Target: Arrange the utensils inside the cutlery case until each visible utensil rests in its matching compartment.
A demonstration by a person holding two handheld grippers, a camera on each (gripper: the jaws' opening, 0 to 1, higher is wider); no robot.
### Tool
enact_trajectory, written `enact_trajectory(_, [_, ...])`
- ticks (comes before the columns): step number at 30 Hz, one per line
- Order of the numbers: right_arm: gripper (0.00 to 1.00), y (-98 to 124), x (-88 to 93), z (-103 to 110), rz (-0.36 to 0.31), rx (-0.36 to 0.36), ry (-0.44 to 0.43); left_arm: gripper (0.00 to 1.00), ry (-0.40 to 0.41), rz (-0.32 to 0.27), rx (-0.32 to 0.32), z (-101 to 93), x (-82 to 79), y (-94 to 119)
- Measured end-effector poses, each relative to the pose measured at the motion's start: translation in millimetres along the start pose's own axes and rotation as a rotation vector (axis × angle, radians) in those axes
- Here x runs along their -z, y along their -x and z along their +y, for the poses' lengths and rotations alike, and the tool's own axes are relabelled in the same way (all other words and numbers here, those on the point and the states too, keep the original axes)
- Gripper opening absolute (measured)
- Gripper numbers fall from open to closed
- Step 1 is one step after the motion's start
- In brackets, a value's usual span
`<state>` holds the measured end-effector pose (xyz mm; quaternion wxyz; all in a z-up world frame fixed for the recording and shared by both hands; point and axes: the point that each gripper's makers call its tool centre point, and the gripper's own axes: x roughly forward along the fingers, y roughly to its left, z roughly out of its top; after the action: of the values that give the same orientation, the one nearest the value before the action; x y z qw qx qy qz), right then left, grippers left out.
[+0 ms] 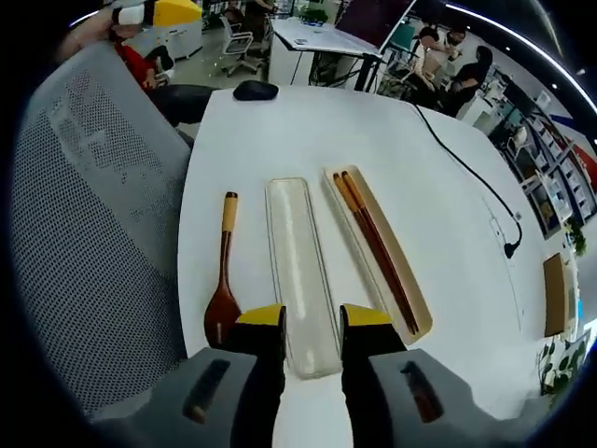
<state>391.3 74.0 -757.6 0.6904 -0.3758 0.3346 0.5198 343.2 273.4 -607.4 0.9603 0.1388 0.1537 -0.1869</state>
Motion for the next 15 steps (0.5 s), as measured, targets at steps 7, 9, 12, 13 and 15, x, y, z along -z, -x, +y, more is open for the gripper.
enact_trajectory(7, [0.19, -1.9, -2.0, 8.6, -0.008, -0.010, 0.008, 0.48, -0.013, 0.005, 0.008, -2.4, -0.1, -1.0])
enact_trajectory(9, [0.19, -4.5, -2.5, 13.9, -0.009, -0.027, 0.008, 0.48, -0.012, 0.004, 0.014, -3.5, -0.3, -1.2])
enact_trajectory(12, [0.19, -8.7, -2.9, 23.8, -0.004, -0.057, 0.016, 0.48, -0.015, 0.005, 0.015, -3.8, 0.0, -1.4])
enact_trajectory(13, [0.19, -10.1, -2.8, 26.8, -0.002, -0.067, 0.022, 0.48, -0.014, 0.005, 0.016, -3.9, 0.0, -1.4])
enact_trajectory(15, [0.19, -13.9, -2.7, 33.4, 0.002, -0.091, 0.028, 0.48, -0.013, 0.005, 0.016, -3.7, 0.0, -1.3])
